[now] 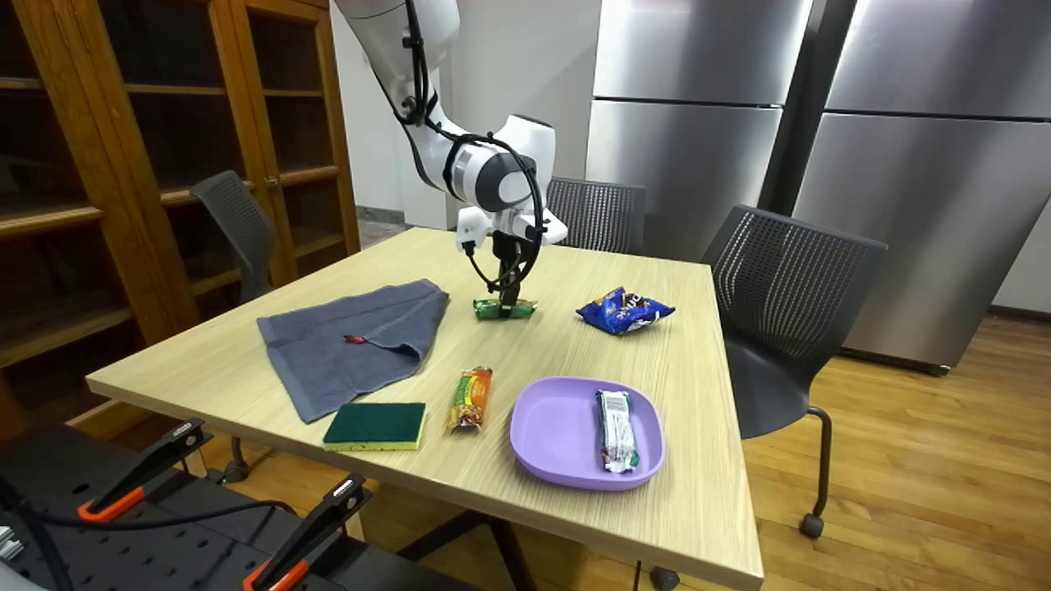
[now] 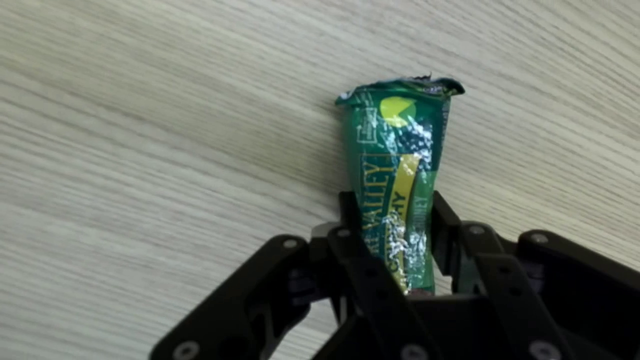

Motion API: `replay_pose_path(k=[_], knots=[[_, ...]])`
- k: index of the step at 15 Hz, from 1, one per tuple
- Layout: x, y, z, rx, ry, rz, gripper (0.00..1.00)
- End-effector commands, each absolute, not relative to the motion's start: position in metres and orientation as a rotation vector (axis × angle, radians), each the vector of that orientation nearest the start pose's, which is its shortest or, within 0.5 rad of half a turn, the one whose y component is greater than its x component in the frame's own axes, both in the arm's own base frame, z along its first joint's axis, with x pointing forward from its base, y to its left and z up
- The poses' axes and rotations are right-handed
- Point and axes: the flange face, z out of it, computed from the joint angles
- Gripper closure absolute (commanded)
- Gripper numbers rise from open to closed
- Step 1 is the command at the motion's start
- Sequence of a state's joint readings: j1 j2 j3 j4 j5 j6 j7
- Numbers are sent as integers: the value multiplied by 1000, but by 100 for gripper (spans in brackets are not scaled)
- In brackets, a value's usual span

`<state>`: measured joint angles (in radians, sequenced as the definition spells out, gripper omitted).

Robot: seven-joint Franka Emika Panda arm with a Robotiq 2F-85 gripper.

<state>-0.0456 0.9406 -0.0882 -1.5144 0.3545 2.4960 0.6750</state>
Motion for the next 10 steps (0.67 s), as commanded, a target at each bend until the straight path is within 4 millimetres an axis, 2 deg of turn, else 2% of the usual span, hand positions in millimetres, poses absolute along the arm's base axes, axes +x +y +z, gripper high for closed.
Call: replay_pose_path(k=[1,7,10], knots=[[696,-83,129,-2649,1410,3,89],[689,-90,149,-2768,1249,-13,89],[680,-100,156,-2842,1151,-20,89]])
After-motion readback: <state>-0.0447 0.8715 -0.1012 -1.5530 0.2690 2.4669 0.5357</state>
